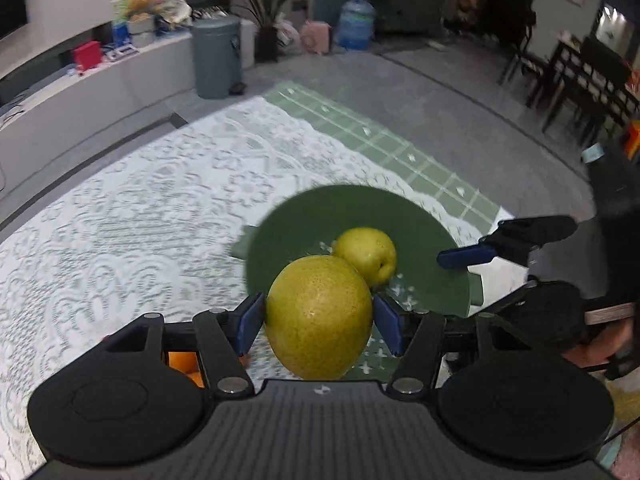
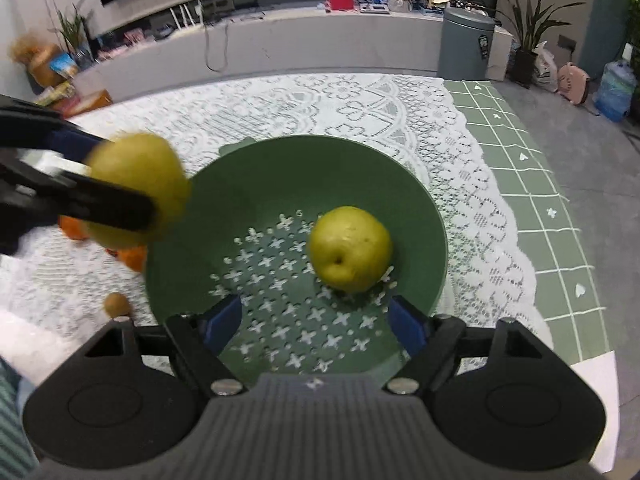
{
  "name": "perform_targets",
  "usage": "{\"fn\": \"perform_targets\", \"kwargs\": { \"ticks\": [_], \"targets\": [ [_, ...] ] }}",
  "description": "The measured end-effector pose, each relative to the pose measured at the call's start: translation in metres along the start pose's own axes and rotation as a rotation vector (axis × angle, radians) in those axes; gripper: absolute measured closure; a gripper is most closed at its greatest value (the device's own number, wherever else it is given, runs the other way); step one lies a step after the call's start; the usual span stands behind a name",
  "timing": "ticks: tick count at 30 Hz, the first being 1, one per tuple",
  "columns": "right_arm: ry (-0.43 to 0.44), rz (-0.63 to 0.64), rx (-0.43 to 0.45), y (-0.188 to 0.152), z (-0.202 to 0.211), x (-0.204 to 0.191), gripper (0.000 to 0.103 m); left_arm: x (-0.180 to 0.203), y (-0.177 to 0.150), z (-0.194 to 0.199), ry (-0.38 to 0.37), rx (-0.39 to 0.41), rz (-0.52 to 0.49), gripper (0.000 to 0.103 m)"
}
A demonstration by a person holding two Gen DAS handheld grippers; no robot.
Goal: Organize fruits
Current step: 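Lower both pears into the colander and open both tools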
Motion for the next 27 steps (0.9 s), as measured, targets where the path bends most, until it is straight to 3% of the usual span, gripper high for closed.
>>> {"fn": "perform_targets", "kwargs": {
  "ticks": [4, 6, 9, 18, 27],
  "targets": [
    [0.027, -0.009, 0.018, -0.002, 0.004, 0.002, 0.036, 0.009, -0.002, -0.028, 0.0, -0.055, -0.028, 0.035],
    [0.033, -0.007, 0.013, -0.002, 0.003, 0.004, 0.046, 0.013, -0.003, -0.038, -0.003, -0.08, -0.039, 0.035],
    [0.029, 0.01, 0.009, -0.003, 0.001, 0.006, 0.051, 0.017, -0.006, -0.051, 0.005, -0.127, -0.06, 0.035],
    [0.034, 0.055, 0.02, -0.005, -0.002, 0.006, 0.051, 0.015, -0.02, -0.074, 0.066, -0.239, -0.074, 0.034],
    [-0.004, 0.119, 0.013, -0.006, -0.004, 0.005, 0.052, 0.016, -0.027, -0.088, 0.078, -0.272, -0.059, 0.034]
  ]
}}
Point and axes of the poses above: each gripper's, at about its wrist camera, not at the fingertips, and z roughly against the way its jaws point, x to its right, y to its top, the point moved 10 cm from there along -z, roughly the way its jaws point, and after that the axes turned 7 degrees about -z, right-handed, at the moved point
